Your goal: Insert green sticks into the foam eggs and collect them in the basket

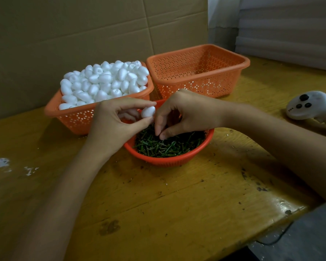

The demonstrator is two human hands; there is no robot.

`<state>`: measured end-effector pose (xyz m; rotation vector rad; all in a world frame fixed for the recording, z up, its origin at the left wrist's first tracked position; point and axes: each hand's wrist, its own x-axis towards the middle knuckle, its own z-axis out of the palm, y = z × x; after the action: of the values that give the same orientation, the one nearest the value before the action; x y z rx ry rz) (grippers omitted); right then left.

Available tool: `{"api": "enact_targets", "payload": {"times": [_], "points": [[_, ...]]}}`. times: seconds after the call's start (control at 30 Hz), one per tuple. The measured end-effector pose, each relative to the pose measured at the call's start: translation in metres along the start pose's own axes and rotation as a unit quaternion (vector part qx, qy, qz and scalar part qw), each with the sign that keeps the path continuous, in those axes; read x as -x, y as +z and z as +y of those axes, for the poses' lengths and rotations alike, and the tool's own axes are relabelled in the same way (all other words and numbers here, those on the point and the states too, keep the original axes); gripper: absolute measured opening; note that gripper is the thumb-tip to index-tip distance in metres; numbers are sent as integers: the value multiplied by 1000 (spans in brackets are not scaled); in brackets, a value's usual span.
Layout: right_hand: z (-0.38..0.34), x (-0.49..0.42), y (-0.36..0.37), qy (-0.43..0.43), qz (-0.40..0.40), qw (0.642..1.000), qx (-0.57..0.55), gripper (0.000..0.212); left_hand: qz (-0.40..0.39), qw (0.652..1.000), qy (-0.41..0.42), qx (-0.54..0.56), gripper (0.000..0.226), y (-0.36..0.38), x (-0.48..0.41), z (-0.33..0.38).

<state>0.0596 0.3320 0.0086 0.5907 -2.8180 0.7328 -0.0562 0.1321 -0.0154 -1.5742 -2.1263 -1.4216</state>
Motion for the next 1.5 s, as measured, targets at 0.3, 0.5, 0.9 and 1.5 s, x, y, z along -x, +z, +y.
{"api": "enact_targets", "payload": {"times": [0.3, 0.5, 0.9, 1.5], "points": [[0, 0, 0, 4, -1, 1000, 1, 13, 3, 1000, -3, 10, 32, 2, 0, -3], [-1, 0, 0, 5, -2, 1000, 0, 13, 2, 1000, -11, 18, 27, 3, 0, -6], [-1, 0, 0, 3, -4, 1000, -3, 13, 0, 1000, -5, 15, 20, 3, 0, -6], [-4, 1, -1, 10, -9, 1000, 3, 13, -6, 1000, 1, 8, 20, 2, 0, -2]]}}
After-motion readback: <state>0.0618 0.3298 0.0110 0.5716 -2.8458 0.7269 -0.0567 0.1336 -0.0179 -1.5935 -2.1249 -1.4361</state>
